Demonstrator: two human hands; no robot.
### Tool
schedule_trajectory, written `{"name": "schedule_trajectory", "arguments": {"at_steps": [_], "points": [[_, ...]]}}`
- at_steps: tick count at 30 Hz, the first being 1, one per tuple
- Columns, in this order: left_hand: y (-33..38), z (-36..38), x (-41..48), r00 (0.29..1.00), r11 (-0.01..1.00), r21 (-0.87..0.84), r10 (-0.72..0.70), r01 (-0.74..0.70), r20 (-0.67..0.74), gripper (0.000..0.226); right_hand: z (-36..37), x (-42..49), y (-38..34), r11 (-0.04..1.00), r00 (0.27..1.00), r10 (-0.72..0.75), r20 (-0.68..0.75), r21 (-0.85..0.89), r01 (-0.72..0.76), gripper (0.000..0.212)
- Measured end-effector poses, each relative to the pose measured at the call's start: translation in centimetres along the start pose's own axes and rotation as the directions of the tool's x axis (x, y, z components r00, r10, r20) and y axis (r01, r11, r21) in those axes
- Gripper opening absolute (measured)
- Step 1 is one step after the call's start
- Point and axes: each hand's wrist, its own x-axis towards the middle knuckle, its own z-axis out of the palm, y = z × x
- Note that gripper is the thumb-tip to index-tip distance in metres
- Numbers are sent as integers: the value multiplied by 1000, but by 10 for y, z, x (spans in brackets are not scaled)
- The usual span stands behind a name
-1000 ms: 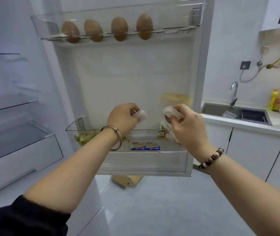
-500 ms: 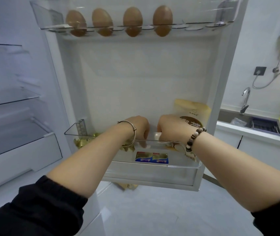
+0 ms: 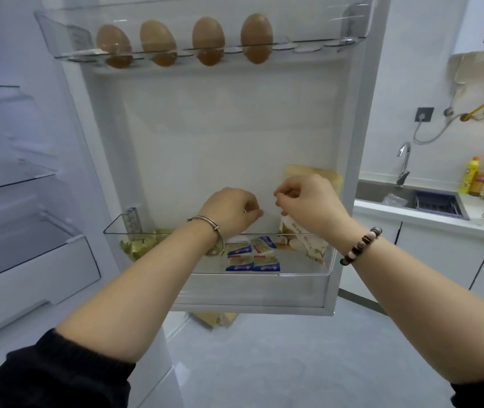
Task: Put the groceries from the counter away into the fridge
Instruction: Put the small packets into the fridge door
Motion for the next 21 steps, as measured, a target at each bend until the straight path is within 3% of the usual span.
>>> {"name": "schedule_trajectory", "arguments": {"at_steps": [3, 8, 11, 16, 21], "points": [[16, 8, -4, 950, 984, -16, 167, -178, -264, 24, -19, -18, 6, 996, 938, -78, -338, 1, 84, 13], [59, 27, -2, 763, 882, 36, 427, -470, -486, 31, -48, -50, 24, 997, 880, -57, -472, -81, 22, 11], [92, 40, 6, 708, 834, 51, 497, -549, -502, 37, -71, -73, 38, 988, 866, -41, -498, -150, -39, 16], [173, 64, 8, 733, 801, -36, 527, -597, -431, 58, -127, -125, 61, 934, 847, -26, -531, -314, -168, 34], [276, 81, -6, 691, 713, -110, 612, -693, -385, 63, -196, -194, 77, 846, 772, 67, -633, -374, -380, 41]]}}
